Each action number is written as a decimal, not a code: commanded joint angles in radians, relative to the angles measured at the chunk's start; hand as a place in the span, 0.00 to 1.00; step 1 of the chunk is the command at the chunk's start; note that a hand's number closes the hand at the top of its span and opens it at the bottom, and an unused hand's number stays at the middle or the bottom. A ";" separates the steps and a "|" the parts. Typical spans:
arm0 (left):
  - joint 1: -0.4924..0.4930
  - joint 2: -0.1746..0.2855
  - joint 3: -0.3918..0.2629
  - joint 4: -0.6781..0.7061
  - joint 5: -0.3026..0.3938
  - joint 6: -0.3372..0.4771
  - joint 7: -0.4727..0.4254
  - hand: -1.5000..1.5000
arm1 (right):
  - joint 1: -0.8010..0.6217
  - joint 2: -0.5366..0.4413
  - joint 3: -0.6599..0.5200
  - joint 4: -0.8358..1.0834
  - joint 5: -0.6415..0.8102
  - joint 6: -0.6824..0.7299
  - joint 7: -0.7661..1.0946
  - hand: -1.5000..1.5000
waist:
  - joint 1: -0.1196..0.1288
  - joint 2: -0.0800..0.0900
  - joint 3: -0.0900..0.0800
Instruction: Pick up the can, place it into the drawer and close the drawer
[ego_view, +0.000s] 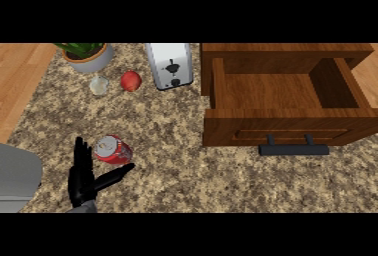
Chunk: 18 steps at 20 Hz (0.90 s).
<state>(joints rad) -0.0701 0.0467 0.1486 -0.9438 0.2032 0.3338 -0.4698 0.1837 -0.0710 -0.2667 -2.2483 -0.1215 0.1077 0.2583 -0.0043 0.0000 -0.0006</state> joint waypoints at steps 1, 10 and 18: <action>-0.050 0.002 0.005 0.038 -0.003 0.007 -0.011 0.00 | -0.016 0.055 0.088 0.007 0.105 -0.033 0.003 0.00 | 0.002 0.000 0.000; -0.207 0.042 0.030 0.283 0.016 -0.136 -0.080 0.00 | -0.128 -0.042 -0.035 0.031 -0.009 -0.026 0.083 0.00 | -0.001 0.002 0.000; -0.277 0.035 0.035 0.358 0.027 -0.209 -0.141 1.00 | -0.066 -0.043 -0.088 0.014 -0.054 0.022 0.050 0.00 | -0.002 0.000 0.000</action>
<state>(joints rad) -0.3325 0.0806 0.1848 -0.5985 0.2204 0.1645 -0.6000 0.1028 -0.1049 -0.3263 -2.2214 -0.1511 0.1130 0.3047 -0.0075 0.0012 -0.0005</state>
